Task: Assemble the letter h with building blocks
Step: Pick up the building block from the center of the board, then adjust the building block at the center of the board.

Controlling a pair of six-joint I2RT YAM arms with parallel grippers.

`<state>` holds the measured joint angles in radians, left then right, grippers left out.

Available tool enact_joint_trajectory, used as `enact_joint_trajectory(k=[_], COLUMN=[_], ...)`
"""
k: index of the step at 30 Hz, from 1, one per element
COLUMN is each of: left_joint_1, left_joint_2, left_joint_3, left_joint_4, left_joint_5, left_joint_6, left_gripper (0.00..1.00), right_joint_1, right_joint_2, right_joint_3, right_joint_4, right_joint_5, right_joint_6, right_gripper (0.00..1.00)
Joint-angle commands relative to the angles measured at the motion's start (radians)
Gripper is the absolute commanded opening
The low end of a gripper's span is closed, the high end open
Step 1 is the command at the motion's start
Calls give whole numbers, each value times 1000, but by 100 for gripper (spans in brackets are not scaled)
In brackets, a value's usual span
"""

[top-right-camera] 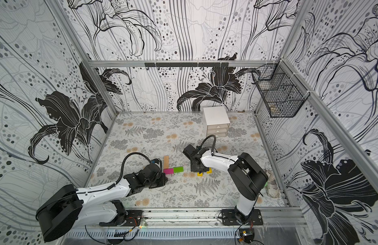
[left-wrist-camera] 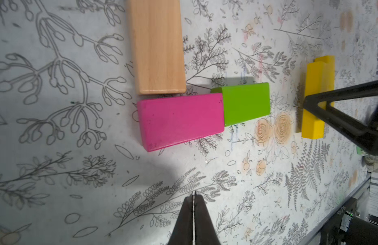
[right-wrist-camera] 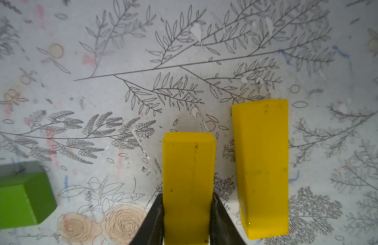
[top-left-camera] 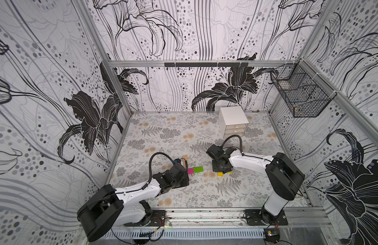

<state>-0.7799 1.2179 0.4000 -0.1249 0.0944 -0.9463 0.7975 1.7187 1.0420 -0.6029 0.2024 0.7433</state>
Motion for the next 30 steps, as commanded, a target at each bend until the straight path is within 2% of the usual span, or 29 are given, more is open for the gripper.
enact_joint_trajectory(k=[1,17,30], left_joint_1=[-2,-1,-2], left_joint_2=[34,104,137], left_joint_3=[28,72,108], left_joint_4=[15,-2,-2], left_joint_5=[-56,-145,-163], left_joint_6=[-36,-47,-27], left_gripper=[8,8,8], right_joint_1=[5,5,5], right_joint_2=[-28,-36,-37], right_joint_3=[0,-5,-12], right_joint_4=[-37,-38,-37], right_joint_5=[24,19,19], right_joint_6=[18,19,22], right_gripper=[26,26,26])
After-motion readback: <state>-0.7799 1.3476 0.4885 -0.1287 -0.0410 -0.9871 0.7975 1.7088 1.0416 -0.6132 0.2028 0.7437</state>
